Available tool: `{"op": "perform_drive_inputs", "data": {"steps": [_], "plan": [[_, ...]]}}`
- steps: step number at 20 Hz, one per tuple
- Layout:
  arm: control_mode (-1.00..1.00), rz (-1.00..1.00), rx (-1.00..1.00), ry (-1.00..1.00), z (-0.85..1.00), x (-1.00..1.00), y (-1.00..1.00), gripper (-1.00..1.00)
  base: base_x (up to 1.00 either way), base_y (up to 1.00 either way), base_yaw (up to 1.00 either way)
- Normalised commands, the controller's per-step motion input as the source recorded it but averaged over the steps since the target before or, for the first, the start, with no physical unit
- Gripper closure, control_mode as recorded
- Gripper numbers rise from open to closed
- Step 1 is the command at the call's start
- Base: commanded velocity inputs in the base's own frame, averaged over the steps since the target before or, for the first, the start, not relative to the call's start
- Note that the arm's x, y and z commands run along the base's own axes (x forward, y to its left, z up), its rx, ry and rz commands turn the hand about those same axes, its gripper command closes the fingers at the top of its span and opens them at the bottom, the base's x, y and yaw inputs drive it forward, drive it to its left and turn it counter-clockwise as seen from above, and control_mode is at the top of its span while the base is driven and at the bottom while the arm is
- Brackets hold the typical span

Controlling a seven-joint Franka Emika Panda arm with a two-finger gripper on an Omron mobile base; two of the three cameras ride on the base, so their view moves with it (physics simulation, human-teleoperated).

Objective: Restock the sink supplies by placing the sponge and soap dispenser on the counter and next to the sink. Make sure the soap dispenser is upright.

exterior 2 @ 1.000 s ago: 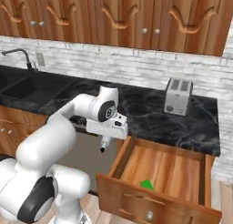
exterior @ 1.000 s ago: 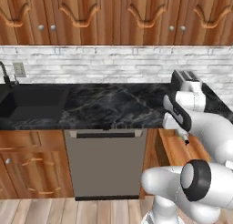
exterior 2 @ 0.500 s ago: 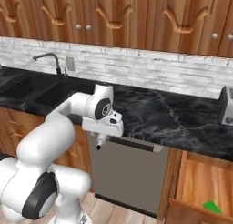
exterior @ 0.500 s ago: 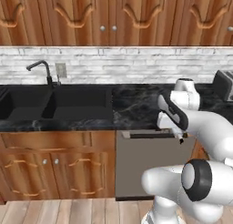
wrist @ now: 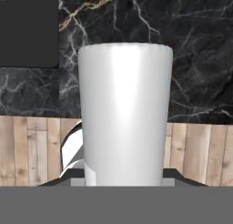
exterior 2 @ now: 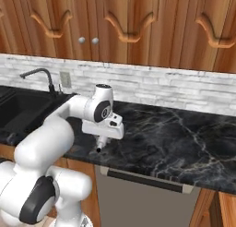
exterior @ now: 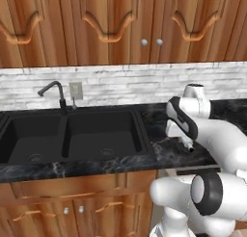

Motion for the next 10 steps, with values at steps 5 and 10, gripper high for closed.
{"op": "perform_drive_inputs", "data": {"steps": [5,10], "plan": [[-1.00,0.06,0.01,0.11,0.08,0.60,-0.14,1.00,0.13,-0.09,-0.01],[-1.00,0.29,-0.20,0.19,-0.03,0.64,0.15,1.00,0.00,0.00,0.00]]}}
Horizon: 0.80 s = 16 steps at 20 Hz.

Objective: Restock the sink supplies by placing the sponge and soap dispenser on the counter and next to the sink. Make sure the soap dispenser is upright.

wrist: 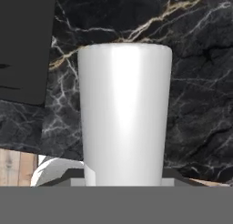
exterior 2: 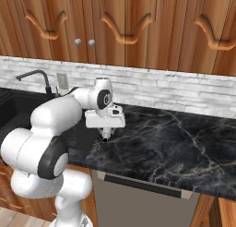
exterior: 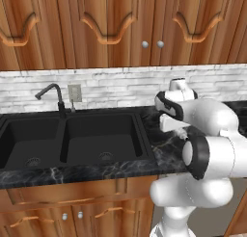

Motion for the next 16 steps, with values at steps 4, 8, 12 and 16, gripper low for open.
{"op": "perform_drive_inputs", "data": {"steps": [4,8,12,16], "plan": [[-1.00,0.38,-0.36,0.20,-0.10,0.55,0.17,1.00,0.00,0.00,0.00],[-1.00,0.44,-0.37,0.33,-0.20,0.46,0.02,1.00,0.00,0.00,0.00],[-1.00,0.38,-0.25,0.46,-0.16,0.66,0.00,1.00,0.00,0.00,0.00],[-1.00,0.31,-0.22,0.52,-0.27,0.71,0.00,1.00,0.00,0.00,0.00]]}}
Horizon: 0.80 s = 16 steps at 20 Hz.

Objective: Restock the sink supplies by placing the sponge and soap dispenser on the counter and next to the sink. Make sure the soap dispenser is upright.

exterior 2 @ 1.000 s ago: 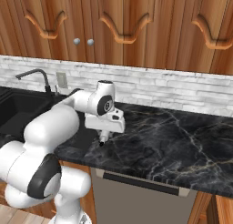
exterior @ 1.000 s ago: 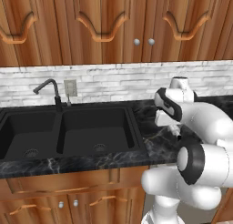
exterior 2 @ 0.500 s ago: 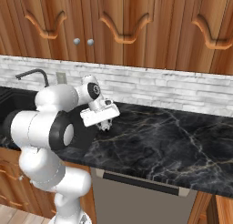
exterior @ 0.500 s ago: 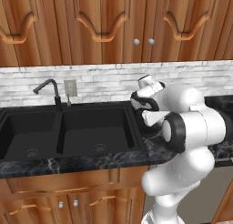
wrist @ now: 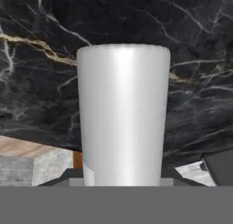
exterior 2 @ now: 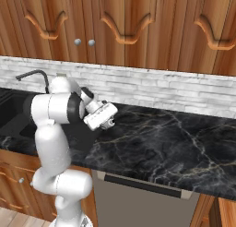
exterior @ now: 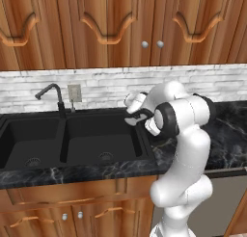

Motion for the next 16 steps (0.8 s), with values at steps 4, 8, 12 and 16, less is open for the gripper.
{"op": "perform_drive_inputs", "data": {"steps": [4,8,12,16], "plan": [[-1.00,0.16,-0.12,0.31,-0.48,0.64,-0.19,1.00,0.00,0.00,0.00],[-1.00,0.08,-0.14,0.26,-0.31,0.55,-0.06,1.00,0.00,0.00,0.00],[-1.00,0.04,-0.18,0.25,-0.34,0.56,0.12,1.00,0.00,0.00,0.00],[-1.00,0.00,-0.14,0.08,-0.43,0.20,0.11,1.00,0.00,0.00,0.00]]}}
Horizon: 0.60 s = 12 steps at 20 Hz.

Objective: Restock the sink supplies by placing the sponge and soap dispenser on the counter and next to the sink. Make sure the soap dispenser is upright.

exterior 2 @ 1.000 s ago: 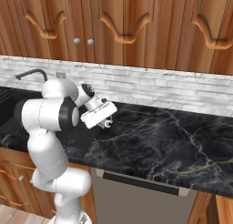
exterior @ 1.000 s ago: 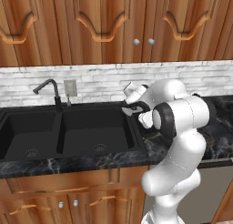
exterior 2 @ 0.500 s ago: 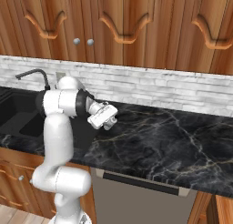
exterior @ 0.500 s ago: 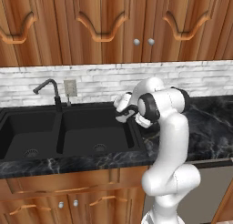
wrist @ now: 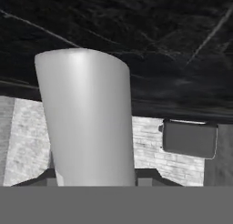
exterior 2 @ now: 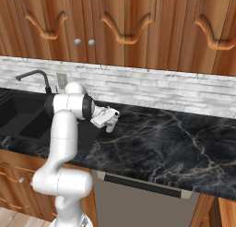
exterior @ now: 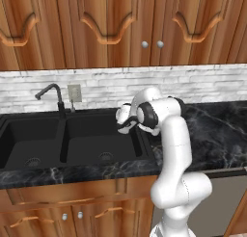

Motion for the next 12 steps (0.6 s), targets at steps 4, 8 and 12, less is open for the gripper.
{"op": "perform_drive_inputs", "data": {"steps": [4,8,12], "plan": [[-1.00,0.00,-0.14,0.00,-0.49,-0.01,0.19,1.00,0.00,0.00,0.00],[-1.00,0.00,-0.14,0.00,-0.34,-0.03,0.26,1.00,0.00,0.00,0.00],[-1.00,0.00,-0.05,0.00,-0.11,0.02,0.00,1.00,0.00,0.00,0.00]]}}
